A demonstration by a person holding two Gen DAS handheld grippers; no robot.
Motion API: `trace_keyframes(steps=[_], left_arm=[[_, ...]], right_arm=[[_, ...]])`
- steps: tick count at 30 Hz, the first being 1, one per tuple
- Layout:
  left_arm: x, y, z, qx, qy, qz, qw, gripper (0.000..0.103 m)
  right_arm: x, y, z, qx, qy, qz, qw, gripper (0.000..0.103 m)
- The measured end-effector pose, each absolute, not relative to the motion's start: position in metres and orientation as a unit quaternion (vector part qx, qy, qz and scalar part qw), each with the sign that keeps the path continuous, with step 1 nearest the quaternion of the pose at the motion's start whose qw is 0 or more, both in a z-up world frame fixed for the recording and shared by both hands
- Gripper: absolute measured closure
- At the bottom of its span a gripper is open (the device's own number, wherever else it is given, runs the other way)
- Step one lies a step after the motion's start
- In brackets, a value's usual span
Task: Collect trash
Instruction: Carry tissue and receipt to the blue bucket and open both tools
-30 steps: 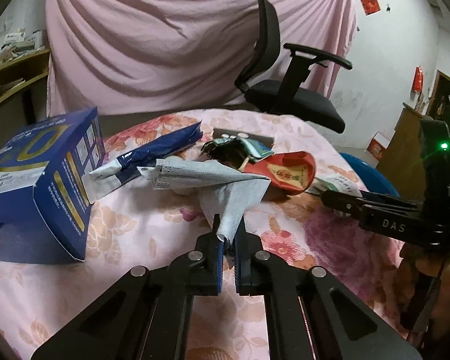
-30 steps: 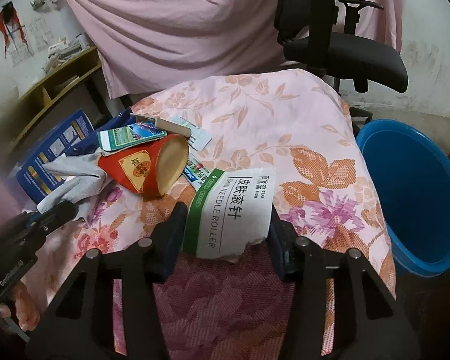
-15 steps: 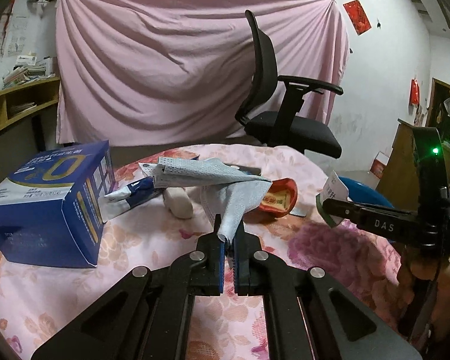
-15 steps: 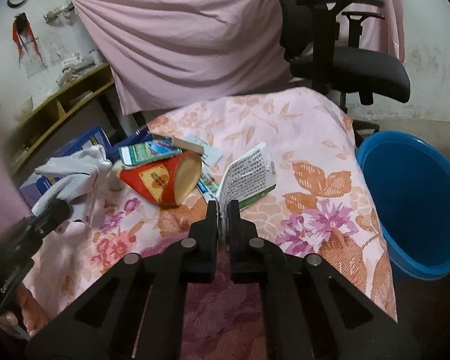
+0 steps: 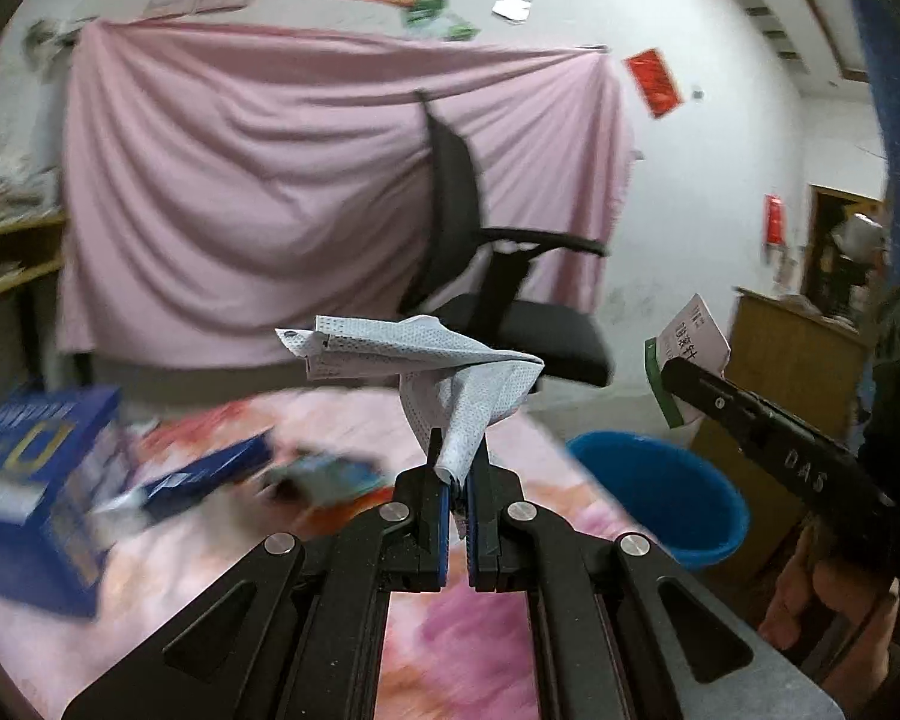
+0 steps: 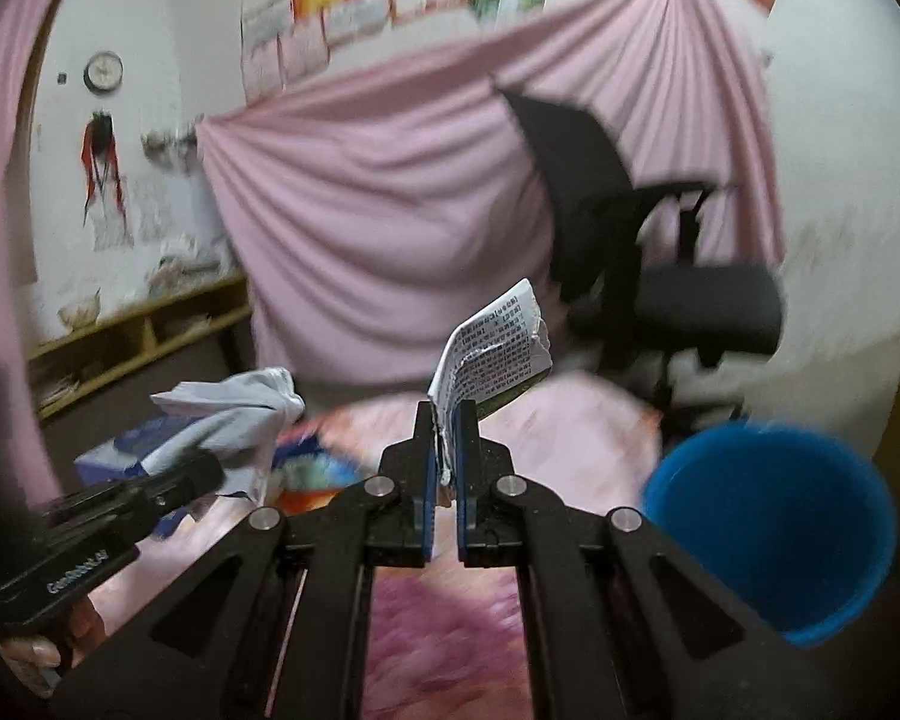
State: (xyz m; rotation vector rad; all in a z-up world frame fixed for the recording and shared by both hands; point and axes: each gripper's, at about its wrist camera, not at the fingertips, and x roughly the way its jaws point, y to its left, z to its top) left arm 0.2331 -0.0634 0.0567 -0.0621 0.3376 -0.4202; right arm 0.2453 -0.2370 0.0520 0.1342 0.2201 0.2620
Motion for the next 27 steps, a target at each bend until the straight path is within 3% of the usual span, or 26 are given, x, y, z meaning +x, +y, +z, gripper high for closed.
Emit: trace_keyframes(steps=[5, 14, 27], left_arm=[[0.258, -0.124, 0.073, -0.004, 0.178, -0.274, 0.945, 0.101], [0.322, -0.224, 0.050, 0.004, 0.309, -0.329, 0.892, 0.101], [0.359, -0.265, 0.018, 0.005, 0.414, -0.317, 0.853, 0.099]], right_arm=[[0.240, -0.286, 0.062, 0.078, 0.086, 0.063, 0.991, 0.070], [0.262, -0.369, 0.043, 0.137, 0.144, -0.021, 0.980, 0.070], [0.287, -0.414, -0.010, 0.206, 0.257, -0.043, 0.943, 0.067]])
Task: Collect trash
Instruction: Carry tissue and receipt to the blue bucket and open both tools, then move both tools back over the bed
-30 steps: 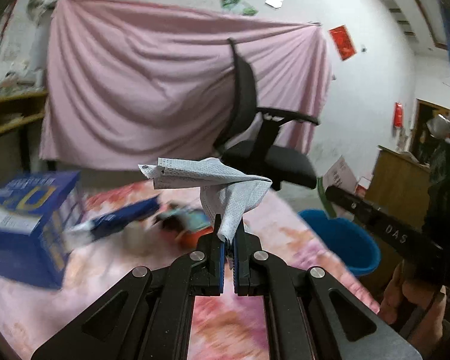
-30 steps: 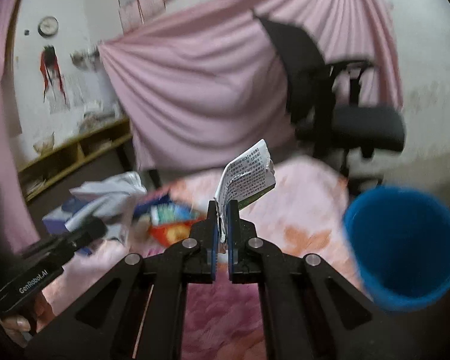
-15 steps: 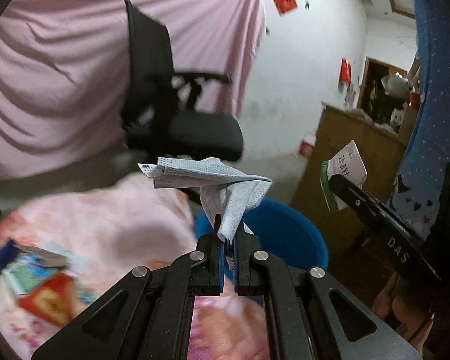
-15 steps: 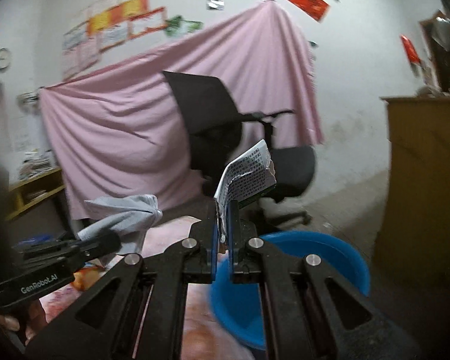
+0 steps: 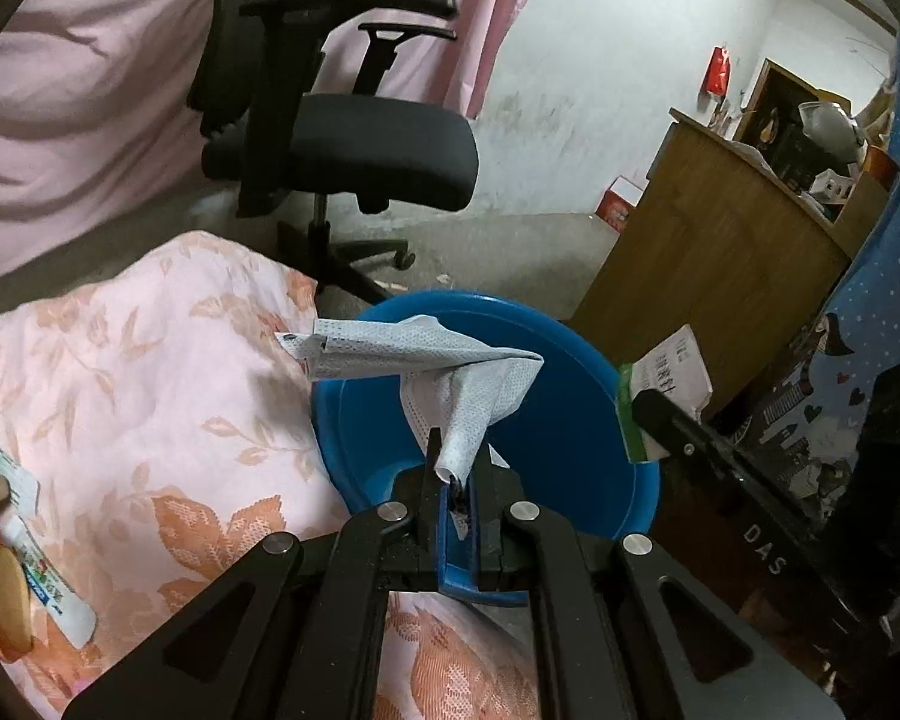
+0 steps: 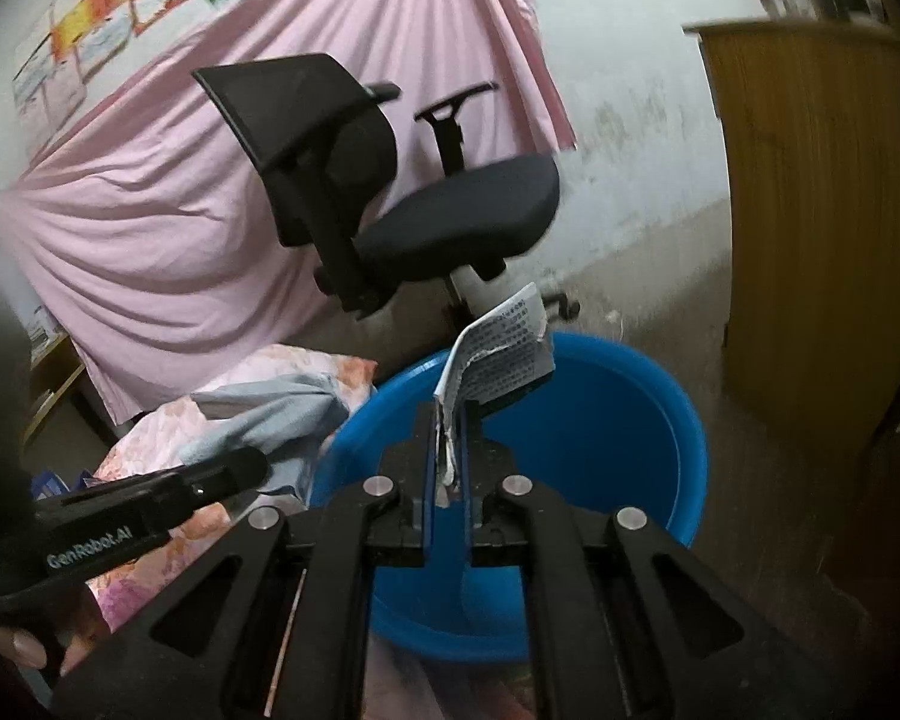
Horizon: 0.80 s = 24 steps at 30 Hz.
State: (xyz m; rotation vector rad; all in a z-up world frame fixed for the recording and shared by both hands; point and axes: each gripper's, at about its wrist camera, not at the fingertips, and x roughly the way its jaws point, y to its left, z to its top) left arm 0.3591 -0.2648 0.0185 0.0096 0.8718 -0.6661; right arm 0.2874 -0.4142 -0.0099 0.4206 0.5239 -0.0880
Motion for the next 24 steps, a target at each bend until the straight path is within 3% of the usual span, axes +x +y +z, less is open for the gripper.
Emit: trace_keyframes(steps=[5, 7, 10, 14, 20, 24], left_arm=[[0.363, -0.260, 0.016, -0.008, 0.424, -0.310, 0.851, 0.089], [0.358, -0.256, 0.019, -0.012, 0.421, -0.307, 0.853, 0.079], [0.357, -0.255, 0.020, -0.008, 0.414, -0.303, 0.858, 0.076], [0.355, -0.253, 0.022, -0.006, 0.409, -0.301, 0.862, 0.073], [0.354, -0.246, 0.028, -0.013, 0.395, -0.295, 0.870, 0.068], [0.349, -0.237, 0.039, -0.021, 0.373, -0.288, 0.882, 0.057]], right_arm=[[0.289, -0.419, -0.016, 0.223, 0.268, -0.046, 0.936, 0.066], [0.289, -0.420, -0.017, 0.227, 0.270, -0.046, 0.935, 0.065], [0.288, -0.421, -0.017, 0.228, 0.271, -0.046, 0.934, 0.062], [0.287, -0.421, -0.016, 0.231, 0.267, -0.047, 0.934, 0.049], [0.285, -0.423, -0.012, 0.233, 0.254, -0.052, 0.937, 0.038], [0.279, -0.422, 0.000, 0.229, 0.238, -0.056, 0.942, 0.030]])
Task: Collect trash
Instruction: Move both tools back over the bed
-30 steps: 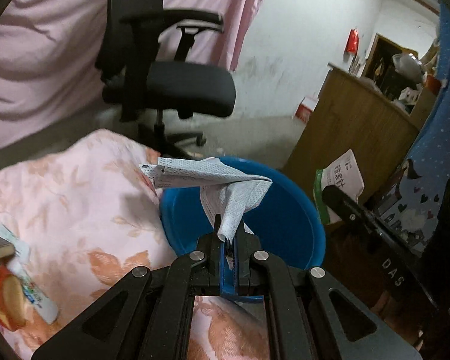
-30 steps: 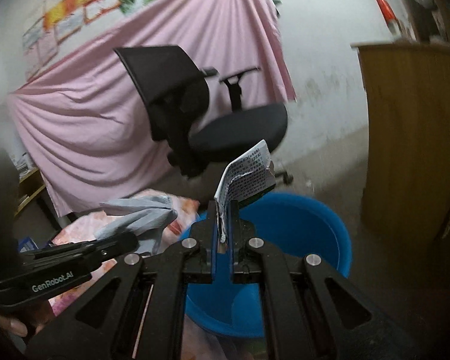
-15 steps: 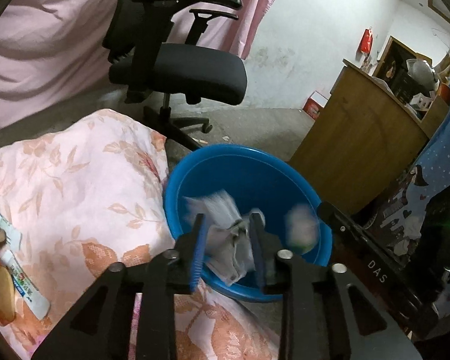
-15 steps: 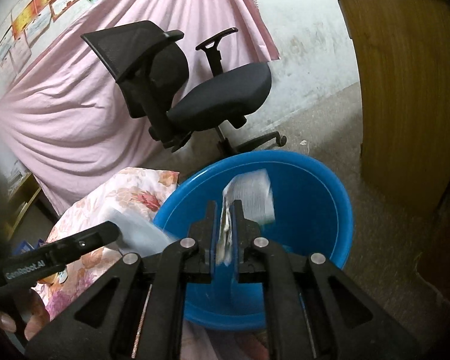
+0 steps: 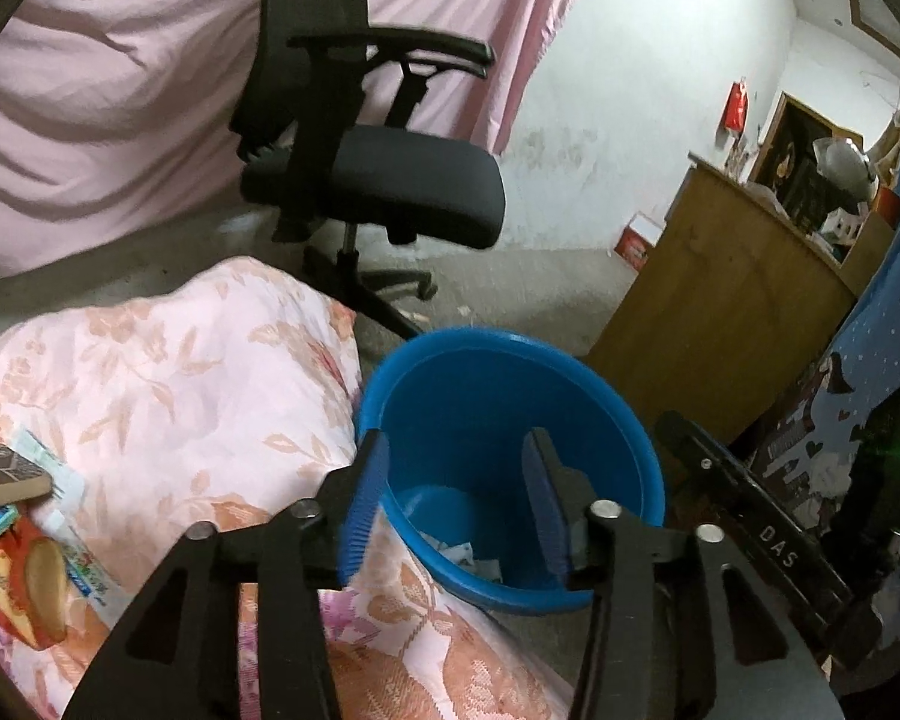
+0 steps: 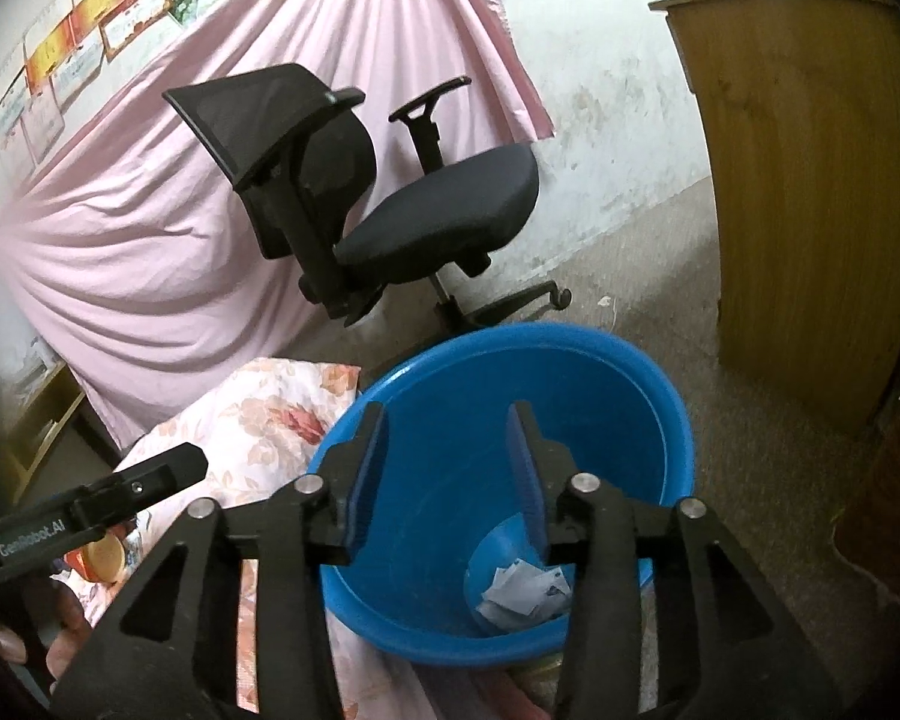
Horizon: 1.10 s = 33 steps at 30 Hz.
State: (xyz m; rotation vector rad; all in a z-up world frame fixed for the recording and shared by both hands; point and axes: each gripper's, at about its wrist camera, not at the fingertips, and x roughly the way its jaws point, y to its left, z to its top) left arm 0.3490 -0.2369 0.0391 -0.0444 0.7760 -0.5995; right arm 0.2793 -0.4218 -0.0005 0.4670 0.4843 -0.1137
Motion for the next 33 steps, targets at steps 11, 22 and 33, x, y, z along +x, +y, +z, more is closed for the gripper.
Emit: trace_keyframes(steps=[11, 22, 33], left_arm=[[0.320, -0.172, 0.079, -0.081, 0.273, -0.241, 0.928, 0.010], [0.269, -0.072, 0.096, -0.102, 0.147, -0.134, 0.975, 0.002], [0.242, 0.001, 0.058, -0.080, 0.152, -0.042, 0.984, 0.002]], right_arm=[[0.251, -0.401, 0.045, 0.186, 0.139, -0.055, 0.971, 0.000], [0.232, -0.332, 0.078, 0.110, 0.040, 0.007, 0.993, 0.000], [0.250, -0.246, 0.075, 0.036, 0.077, 0.092, 0.992, 0.000]])
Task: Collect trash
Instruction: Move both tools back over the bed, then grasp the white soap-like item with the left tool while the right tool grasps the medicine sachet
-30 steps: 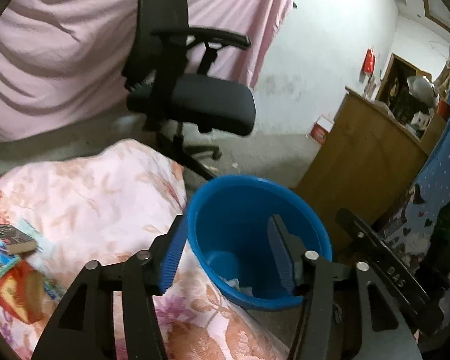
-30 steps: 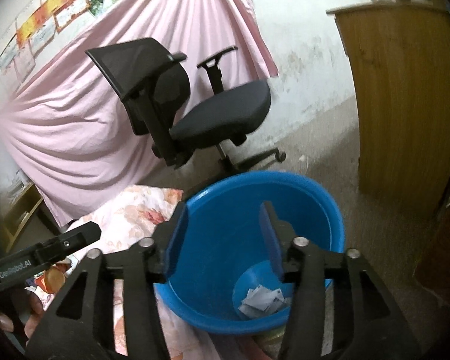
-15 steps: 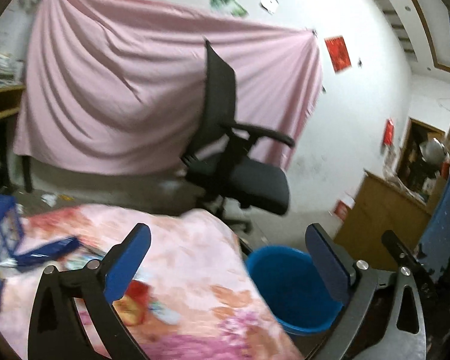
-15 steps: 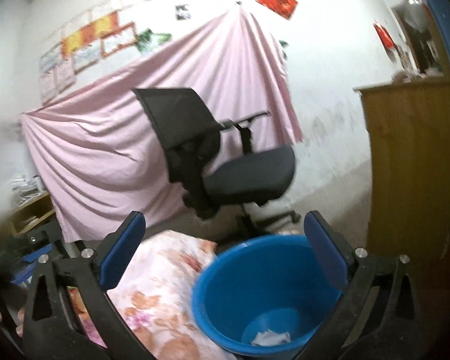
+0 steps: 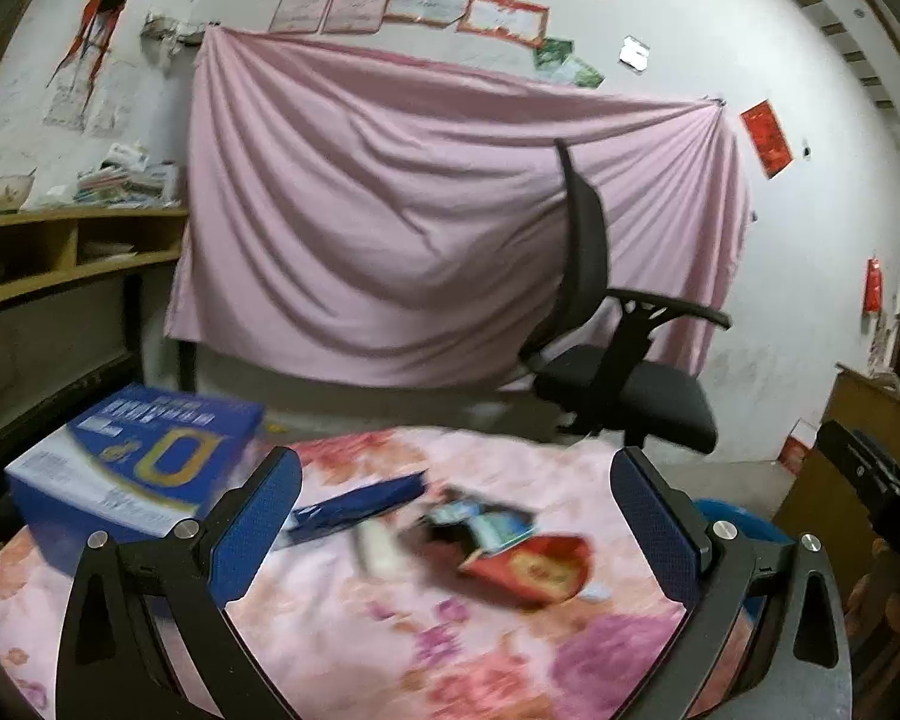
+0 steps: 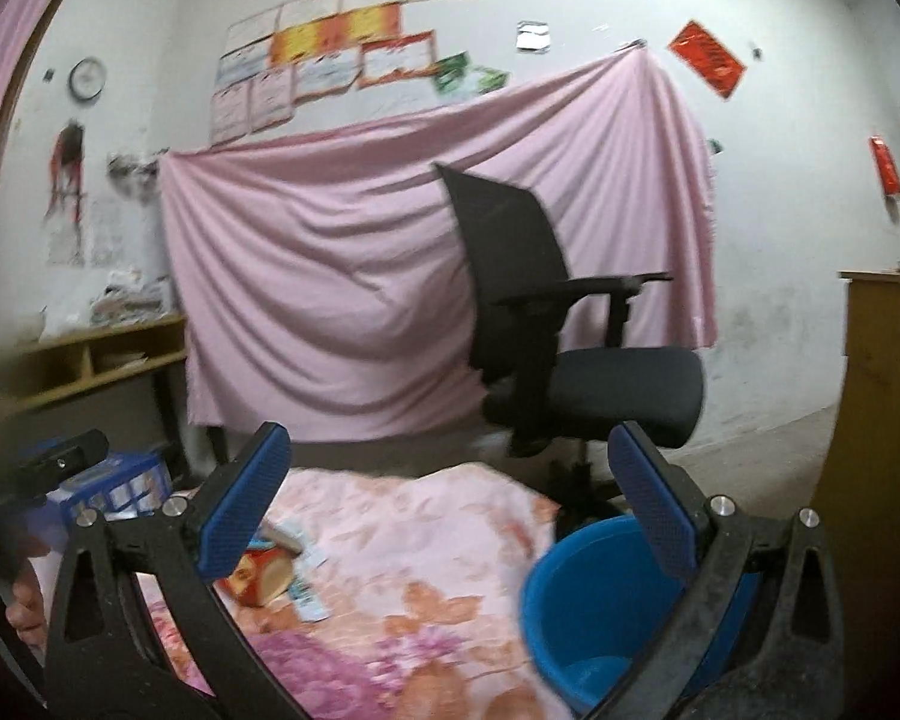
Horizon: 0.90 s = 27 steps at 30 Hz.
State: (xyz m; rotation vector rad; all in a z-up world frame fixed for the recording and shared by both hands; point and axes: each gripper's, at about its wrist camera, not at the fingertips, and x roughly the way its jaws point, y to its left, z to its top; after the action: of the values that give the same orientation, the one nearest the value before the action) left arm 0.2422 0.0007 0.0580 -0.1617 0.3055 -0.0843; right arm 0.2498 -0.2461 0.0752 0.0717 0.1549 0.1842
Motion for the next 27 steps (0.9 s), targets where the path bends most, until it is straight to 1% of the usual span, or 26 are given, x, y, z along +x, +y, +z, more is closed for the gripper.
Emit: trace_keyframes(steps=[3, 9, 14, 15, 16, 17, 18, 19, 20, 21, 22, 24, 27], left_arm=[[0.238, 0.014, 0.042, -0.075, 0.176, -0.030, 0.981, 0.002], [0.248, 0.019, 0.016, -0.053, 0.242, -0.040, 0.968, 0.002], [0.262, 0.026, 0.009, -0.069, 0.279, -0.068, 0.955, 0.005], [0.265, 0.025, 0.007, -0.074, 0.286, -0.078, 0.952, 0.011], [0.270, 0.026, 0.007, -0.078, 0.292, -0.088, 0.949, 0.019], [0.275, 0.026, 0.007, -0.079, 0.298, -0.097, 0.946, 0.023], [0.279, 0.024, 0.004, -0.079, 0.307, -0.106, 0.942, 0.032], [0.282, 0.023, 0.006, -0.077, 0.313, -0.112, 0.940, 0.037], [0.287, 0.022, 0.002, -0.072, 0.322, -0.117, 0.937, 0.040], [0.290, 0.021, -0.002, -0.069, 0.332, -0.116, 0.934, 0.047], [0.293, 0.022, -0.004, -0.070, 0.339, -0.114, 0.931, 0.050], [0.299, 0.025, -0.009, -0.078, 0.357, -0.107, 0.925, 0.050], [0.307, 0.029, -0.011, -0.085, 0.363, -0.097, 0.923, 0.050]], right_arm=[[0.259, -0.234, 0.068, 0.024, 0.106, 0.103, 0.989, 0.000], [0.283, -0.210, 0.038, -0.016, 0.203, 0.110, 0.973, 0.000], [0.304, -0.197, 0.017, -0.023, 0.274, 0.128, 0.953, 0.000], [0.307, -0.195, 0.014, -0.026, 0.285, 0.131, 0.949, 0.001], [0.310, -0.190, 0.010, -0.031, 0.298, 0.136, 0.944, 0.003], [0.313, -0.186, 0.006, -0.038, 0.309, 0.141, 0.940, 0.007], [0.315, -0.180, 0.003, -0.046, 0.319, 0.149, 0.935, 0.010], [0.317, -0.176, 0.000, -0.055, 0.327, 0.155, 0.931, 0.012], [0.317, -0.171, -0.003, -0.066, 0.334, 0.160, 0.926, 0.016], [0.318, -0.166, -0.006, -0.079, 0.342, 0.163, 0.922, 0.020], [0.319, -0.162, -0.009, -0.087, 0.347, 0.166, 0.919, 0.022], [0.323, -0.156, -0.014, -0.100, 0.360, 0.170, 0.912, 0.025], [0.330, -0.151, -0.018, -0.096, 0.371, 0.175, 0.907, 0.027]])
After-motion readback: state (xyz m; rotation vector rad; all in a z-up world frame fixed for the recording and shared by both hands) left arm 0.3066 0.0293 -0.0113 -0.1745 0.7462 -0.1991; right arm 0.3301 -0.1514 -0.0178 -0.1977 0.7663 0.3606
